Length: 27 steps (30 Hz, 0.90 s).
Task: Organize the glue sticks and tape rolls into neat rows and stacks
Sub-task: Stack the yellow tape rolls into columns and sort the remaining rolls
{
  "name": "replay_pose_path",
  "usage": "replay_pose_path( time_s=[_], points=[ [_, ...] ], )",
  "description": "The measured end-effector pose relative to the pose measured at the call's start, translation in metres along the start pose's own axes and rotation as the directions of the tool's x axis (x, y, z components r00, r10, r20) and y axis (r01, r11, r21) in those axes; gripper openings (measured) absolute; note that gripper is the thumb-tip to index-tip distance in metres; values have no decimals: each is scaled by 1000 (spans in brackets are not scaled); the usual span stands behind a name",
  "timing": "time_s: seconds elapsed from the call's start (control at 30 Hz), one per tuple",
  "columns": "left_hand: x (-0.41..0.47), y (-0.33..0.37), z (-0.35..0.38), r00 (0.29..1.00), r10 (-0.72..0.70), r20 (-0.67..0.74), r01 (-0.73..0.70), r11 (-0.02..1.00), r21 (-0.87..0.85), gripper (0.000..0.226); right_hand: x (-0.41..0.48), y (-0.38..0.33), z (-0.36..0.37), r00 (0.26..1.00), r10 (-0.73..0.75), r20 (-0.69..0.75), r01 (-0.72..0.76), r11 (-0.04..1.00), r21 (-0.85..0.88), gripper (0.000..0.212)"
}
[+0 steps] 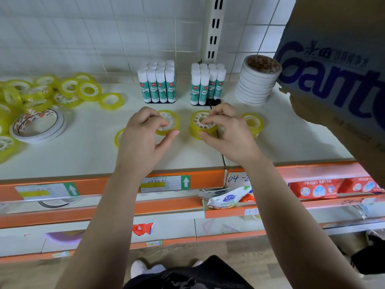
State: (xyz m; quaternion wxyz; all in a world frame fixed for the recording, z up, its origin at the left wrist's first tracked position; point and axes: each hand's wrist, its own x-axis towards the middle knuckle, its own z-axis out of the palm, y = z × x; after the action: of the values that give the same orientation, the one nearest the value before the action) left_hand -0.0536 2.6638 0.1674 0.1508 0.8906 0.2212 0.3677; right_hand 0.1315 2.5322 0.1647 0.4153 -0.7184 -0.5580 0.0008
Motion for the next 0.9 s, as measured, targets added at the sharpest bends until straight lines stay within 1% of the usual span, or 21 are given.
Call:
replay_pose_path(
  time_s=[0.37,0.5,0.67,0.9],
  points=[
    [-2,2,-3,1000,-15,7,14,1000,5,40,-1,-2,1,1000,6,0,-6,1000,0,29],
    [-3,2,-4,1000,-17,6,17,1000,2,40,-2,-5,0,999,38,23,-38,999,-15,31],
    [-4,1,-5,1000,-17,0,17,1000,-4,39,-2,-9,-3,994,108,24,-108,994,-36,25],
    [-4,1,-5,1000,-16,6,16,1000,1,40,-1,-12,-3,995,102,8,-101,993,-63,27]
  ],
)
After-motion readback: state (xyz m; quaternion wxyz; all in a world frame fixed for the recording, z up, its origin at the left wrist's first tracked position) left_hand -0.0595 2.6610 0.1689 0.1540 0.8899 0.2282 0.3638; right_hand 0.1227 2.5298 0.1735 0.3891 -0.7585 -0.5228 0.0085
